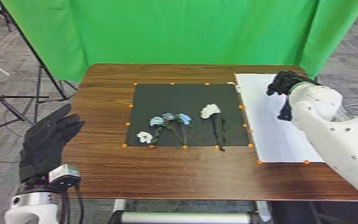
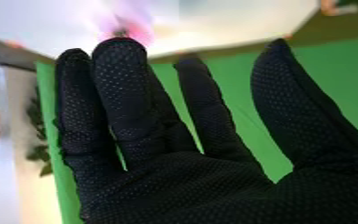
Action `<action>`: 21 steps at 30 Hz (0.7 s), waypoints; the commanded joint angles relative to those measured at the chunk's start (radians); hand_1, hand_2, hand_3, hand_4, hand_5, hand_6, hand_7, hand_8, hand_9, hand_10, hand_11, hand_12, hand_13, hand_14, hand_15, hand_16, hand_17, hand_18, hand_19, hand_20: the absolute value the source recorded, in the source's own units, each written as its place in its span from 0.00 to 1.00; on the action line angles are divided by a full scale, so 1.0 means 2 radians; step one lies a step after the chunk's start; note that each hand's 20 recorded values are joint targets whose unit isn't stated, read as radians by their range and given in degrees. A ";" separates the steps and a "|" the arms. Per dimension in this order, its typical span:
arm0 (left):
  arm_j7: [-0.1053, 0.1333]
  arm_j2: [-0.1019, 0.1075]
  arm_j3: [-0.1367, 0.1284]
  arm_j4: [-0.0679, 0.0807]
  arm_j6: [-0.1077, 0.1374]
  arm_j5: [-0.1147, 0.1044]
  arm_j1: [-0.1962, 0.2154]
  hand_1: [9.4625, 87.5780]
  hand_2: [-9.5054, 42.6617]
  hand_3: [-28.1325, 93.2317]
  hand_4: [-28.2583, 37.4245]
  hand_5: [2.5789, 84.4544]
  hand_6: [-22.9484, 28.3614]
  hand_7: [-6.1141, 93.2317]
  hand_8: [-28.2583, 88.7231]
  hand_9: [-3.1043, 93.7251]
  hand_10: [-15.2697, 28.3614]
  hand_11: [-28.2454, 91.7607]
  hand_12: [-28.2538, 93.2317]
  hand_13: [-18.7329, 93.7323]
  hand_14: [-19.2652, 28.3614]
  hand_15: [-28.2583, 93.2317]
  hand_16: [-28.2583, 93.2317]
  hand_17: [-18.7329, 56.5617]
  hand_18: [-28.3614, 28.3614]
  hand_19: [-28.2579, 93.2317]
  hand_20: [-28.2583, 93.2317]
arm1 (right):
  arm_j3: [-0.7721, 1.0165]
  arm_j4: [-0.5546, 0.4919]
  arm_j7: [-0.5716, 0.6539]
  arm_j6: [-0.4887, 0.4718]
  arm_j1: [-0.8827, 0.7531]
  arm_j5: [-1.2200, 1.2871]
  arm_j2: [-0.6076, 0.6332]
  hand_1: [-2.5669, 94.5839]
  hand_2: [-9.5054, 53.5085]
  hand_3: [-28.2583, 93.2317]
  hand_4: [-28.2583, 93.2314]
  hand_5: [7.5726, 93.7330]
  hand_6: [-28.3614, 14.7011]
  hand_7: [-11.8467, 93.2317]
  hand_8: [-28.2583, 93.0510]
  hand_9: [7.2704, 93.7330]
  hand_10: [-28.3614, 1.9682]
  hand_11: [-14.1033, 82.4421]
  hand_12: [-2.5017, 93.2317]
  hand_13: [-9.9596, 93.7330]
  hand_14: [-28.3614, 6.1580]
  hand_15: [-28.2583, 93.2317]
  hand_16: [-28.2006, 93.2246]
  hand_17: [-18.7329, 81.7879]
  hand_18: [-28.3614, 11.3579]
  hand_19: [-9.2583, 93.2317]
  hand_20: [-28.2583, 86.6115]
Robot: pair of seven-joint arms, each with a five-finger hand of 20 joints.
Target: Arrange flowers
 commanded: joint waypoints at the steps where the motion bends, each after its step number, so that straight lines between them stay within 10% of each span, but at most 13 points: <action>1: -0.004 -0.004 0.000 0.002 -0.005 0.004 -0.001 0.22 0.29 0.90 0.15 0.51 0.69 0.19 0.16 0.44 0.86 0.55 0.31 0.42 1.00 0.80 0.09 0.14 0.92 0.75 0.26 | 0.001 0.015 0.010 0.000 0.013 -0.020 0.003 0.22 0.31 0.97 0.06 0.37 0.48 0.22 0.15 0.38 0.27 0.25 0.18 0.65 0.41 0.86 0.36 0.51 0.15 1.00 0.24; 21: -0.008 -0.013 0.001 0.005 -0.014 0.011 -0.007 0.22 0.29 0.90 0.15 0.51 0.69 0.19 0.16 0.44 0.86 0.55 0.31 0.42 1.00 0.80 0.09 0.14 0.92 0.75 0.26 | -0.007 0.065 0.020 -0.022 0.043 -0.039 -0.013 0.22 0.29 0.96 0.05 0.34 0.49 0.21 0.16 0.36 0.22 0.25 0.19 0.64 0.40 0.87 0.36 0.50 0.15 1.00 0.23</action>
